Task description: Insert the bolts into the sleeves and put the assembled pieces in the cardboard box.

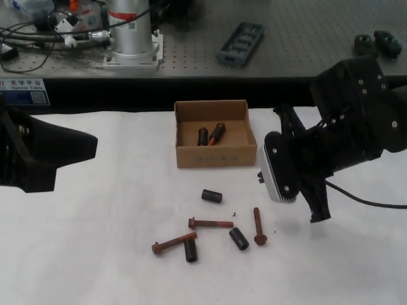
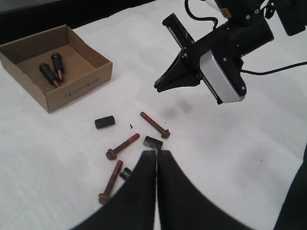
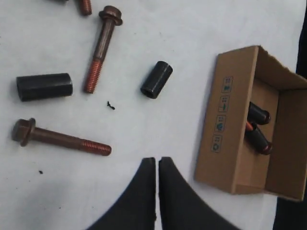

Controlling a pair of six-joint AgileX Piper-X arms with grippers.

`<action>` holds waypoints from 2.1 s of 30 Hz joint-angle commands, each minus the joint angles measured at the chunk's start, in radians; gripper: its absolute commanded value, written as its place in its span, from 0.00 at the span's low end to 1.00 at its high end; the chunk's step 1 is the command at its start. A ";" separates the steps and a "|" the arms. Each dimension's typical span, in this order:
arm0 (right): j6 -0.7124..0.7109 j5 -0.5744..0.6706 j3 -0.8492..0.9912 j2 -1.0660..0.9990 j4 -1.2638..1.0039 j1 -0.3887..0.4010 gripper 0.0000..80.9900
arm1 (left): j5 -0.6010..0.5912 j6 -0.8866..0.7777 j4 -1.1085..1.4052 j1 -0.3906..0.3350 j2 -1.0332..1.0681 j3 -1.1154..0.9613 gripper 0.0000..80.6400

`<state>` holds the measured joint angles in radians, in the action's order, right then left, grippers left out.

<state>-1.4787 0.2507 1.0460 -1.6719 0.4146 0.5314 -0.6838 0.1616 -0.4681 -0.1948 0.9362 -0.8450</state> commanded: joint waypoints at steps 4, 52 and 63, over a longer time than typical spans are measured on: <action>-0.438 0.013 0.003 0.001 0.168 0.030 0.04 | -0.009 0.011 0.036 0.002 -0.010 -0.001 0.01; -0.967 0.006 0.003 -0.227 0.036 0.030 0.31 | -0.009 0.109 0.036 0.002 -0.010 -0.001 0.01; -0.965 0.006 0.003 -0.235 0.099 0.030 0.03 | -0.009 0.109 0.020 0.002 -0.010 -0.001 0.01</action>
<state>-2.4418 0.2432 1.0554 -1.8828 0.4643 0.5592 -0.6838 0.2650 -0.4453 -0.1948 0.9362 -0.8450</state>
